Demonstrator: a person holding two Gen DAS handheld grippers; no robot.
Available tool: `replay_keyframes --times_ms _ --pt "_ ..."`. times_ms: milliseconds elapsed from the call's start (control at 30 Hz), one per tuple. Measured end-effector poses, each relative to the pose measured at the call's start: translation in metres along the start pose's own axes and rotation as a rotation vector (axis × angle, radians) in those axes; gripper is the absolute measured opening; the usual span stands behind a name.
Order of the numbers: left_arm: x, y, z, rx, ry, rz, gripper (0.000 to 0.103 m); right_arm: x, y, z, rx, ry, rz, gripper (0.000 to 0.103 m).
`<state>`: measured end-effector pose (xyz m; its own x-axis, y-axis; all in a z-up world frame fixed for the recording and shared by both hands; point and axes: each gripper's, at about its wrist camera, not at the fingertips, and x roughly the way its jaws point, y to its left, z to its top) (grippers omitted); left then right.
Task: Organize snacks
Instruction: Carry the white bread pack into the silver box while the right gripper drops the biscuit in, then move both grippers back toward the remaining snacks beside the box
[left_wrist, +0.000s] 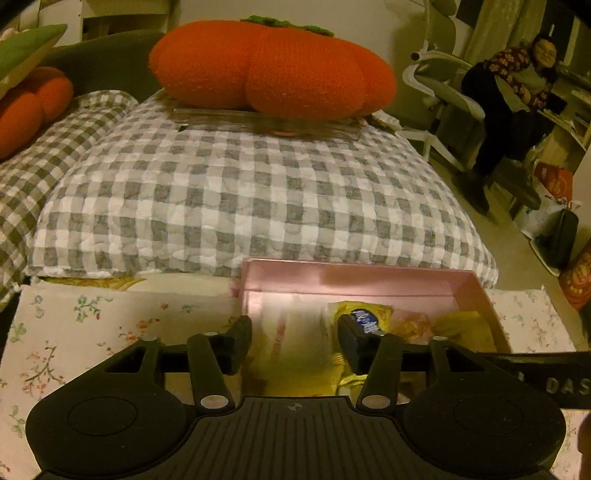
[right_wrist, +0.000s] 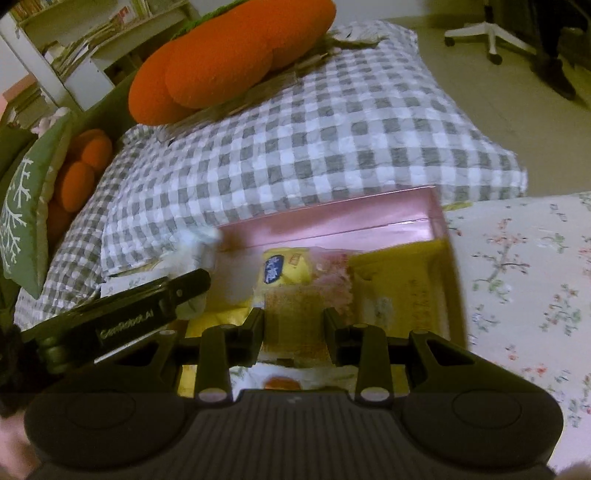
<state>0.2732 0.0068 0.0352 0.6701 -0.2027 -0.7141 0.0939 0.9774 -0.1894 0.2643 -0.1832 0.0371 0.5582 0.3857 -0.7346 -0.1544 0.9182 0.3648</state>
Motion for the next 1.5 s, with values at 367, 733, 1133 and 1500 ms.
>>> replay_keyframes --times_ms 367,733,1133,1500 --pt "-0.022 0.029 0.0 -0.112 0.0 -0.016 0.057 0.025 0.027 0.012 -0.003 -0.042 0.037 0.032" --pt "-0.046 0.036 -0.011 -0.148 0.032 -0.006 0.063 0.012 0.031 0.005 0.001 -0.068 0.019 0.036" --pt "-0.083 0.006 -0.051 -0.087 0.115 0.001 0.067 -0.036 0.02 -0.026 -0.001 -0.049 -0.025 0.041" --pt "-0.118 -0.016 -0.099 -0.051 0.193 -0.014 0.067 -0.075 0.011 -0.068 0.003 0.002 -0.074 0.043"
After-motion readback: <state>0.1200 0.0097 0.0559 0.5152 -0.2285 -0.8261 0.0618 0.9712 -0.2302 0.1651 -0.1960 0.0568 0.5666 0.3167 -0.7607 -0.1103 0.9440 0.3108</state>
